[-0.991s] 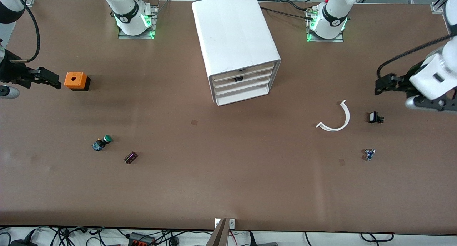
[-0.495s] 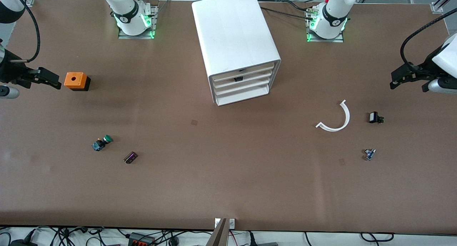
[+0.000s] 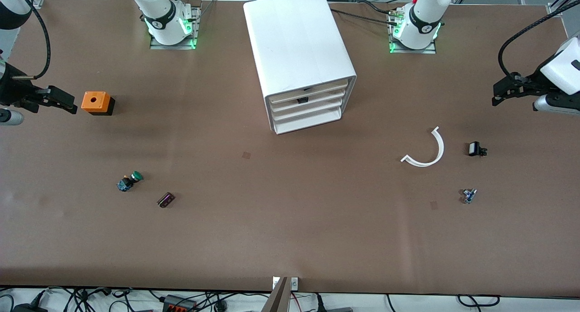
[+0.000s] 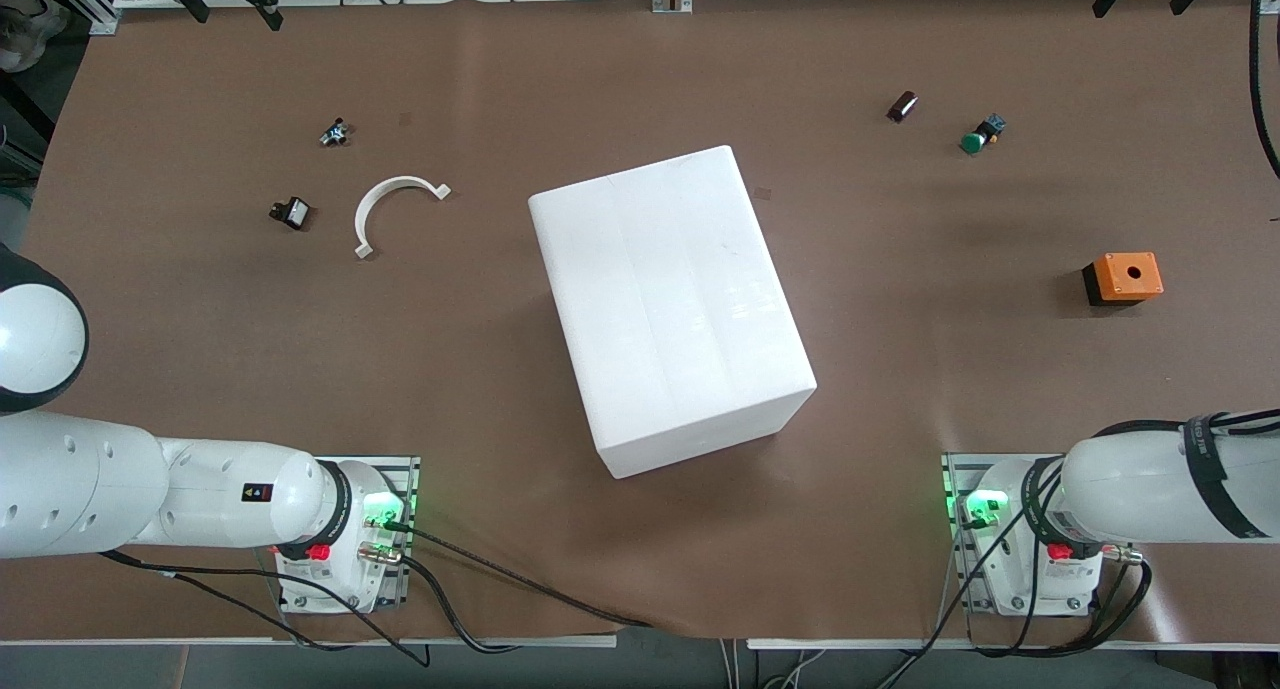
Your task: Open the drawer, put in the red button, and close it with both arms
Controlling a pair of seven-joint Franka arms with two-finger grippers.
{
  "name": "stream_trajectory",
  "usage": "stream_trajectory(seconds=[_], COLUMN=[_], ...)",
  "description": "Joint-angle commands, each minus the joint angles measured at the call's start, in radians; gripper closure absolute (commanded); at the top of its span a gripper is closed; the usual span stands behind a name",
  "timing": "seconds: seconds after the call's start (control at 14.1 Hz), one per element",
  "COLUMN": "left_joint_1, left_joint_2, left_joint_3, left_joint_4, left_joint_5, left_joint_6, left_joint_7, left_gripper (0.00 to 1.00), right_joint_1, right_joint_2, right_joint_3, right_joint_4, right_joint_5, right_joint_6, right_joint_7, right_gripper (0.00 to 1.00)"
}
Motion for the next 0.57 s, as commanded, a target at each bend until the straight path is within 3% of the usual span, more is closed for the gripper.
stream_trajectory(seconds=[0.0,0.5], left_joint_1=[0.0,-0.005], left_joint_2=[0.02,0.035], left_joint_3=[-0.01,-0.011], left_joint_4=[0.05,0.07], left_joint_5=[0.024,0.022], left_joint_6=[-0.051,-0.052], left_joint_7=[-0.017,-0.016], left_gripper=[0.0,0.0], right_joint_1=[-0.017,-0.017], right_joint_2=[-0.013,-0.01], right_joint_3=[0.017,0.018], right_joint_4=[-0.001,-0.001], right_joint_5=[0.005,0.005], right_joint_6=[0.002,0.002], right_joint_7=[0.005,0.005], right_gripper=[0.0,0.0])
